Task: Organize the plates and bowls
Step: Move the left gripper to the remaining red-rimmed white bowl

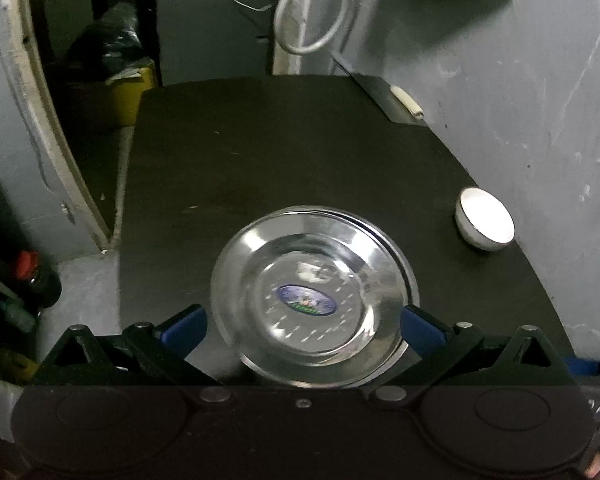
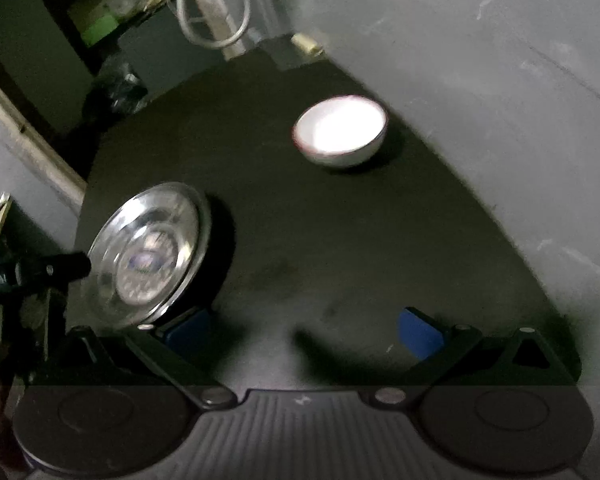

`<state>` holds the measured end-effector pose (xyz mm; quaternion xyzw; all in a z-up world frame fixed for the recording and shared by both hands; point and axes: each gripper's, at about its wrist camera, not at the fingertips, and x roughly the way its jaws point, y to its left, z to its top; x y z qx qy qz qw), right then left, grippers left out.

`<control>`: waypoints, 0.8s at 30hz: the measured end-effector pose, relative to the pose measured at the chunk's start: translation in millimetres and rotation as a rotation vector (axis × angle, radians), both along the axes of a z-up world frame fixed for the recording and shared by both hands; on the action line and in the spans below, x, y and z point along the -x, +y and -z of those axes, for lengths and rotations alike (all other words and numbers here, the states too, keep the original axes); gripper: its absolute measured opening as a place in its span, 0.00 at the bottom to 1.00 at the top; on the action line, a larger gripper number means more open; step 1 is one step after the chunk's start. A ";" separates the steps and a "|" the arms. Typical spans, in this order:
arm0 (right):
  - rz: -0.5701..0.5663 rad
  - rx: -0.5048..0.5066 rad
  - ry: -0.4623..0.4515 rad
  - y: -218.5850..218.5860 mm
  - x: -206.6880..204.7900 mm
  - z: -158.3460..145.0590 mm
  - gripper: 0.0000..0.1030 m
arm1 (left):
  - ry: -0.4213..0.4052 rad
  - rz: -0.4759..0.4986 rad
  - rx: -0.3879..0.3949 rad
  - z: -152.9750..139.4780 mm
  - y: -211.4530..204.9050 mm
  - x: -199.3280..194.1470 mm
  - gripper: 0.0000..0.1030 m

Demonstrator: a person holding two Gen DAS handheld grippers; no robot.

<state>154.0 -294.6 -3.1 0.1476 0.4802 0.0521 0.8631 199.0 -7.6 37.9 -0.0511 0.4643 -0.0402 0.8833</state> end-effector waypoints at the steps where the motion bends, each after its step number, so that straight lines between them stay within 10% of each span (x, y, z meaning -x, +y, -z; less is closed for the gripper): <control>1: 0.009 0.002 -0.024 -3.9 -2.3 -0.9 1.00 | 0.011 0.010 0.003 0.8 -3.8 -4.8 0.99; 24: 0.209 -0.044 -0.211 -58.6 -93.7 37.4 0.92 | -0.070 0.294 -0.003 35.3 -134.4 -147.7 0.99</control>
